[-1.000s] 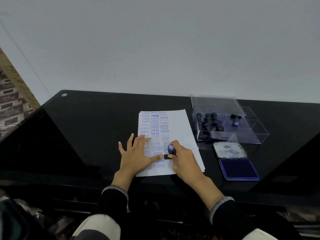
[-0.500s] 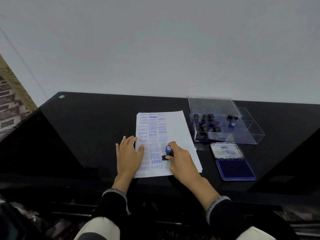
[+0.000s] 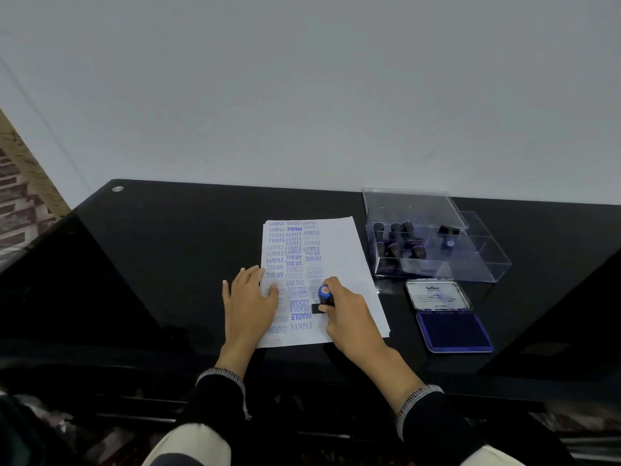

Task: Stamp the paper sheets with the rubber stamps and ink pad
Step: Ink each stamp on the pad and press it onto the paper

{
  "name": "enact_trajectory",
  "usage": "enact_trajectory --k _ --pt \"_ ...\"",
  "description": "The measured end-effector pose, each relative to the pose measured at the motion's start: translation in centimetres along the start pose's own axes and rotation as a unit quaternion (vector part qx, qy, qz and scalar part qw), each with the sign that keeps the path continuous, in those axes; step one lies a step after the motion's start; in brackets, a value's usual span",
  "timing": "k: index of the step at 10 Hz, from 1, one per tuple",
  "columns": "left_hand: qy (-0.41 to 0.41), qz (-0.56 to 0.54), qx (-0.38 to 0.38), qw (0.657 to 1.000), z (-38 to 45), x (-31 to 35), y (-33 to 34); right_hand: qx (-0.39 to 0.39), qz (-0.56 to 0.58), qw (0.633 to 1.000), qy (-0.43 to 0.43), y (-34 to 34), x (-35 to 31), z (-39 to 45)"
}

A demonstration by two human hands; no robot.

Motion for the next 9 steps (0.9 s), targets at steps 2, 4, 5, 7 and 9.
enact_trajectory --k 2,4,5,7,9 --pt "0.002 -0.003 0.001 1.000 -0.06 0.07 -0.02 0.001 -0.019 1.000 -0.001 -0.01 -0.05 0.21" --pt "0.002 0.005 0.000 1.000 -0.03 0.05 0.01 0.006 -0.053 0.999 0.008 -0.04 -0.44 -0.02" --pt "0.003 0.006 0.000 1.000 -0.03 0.06 0.00 -0.004 -0.072 0.997 0.008 -0.23 -0.80 0.22" --pt "0.005 0.011 0.000 1.000 -0.02 0.00 0.08 0.001 -0.078 0.997 0.017 0.03 -0.81 0.14" --pt "0.007 0.011 0.002 1.000 -0.03 0.05 0.06 0.009 -0.109 0.994 0.007 0.14 -0.89 -0.26"
Point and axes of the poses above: each hand's wrist, its own z-axis towards the middle knuckle, its own y-axis out of the palm, x = y × z, the point moved 1 cm from there along z, towards the middle knuckle, and after that the axes turned 8 degrees about z, right-handed, at the moved point
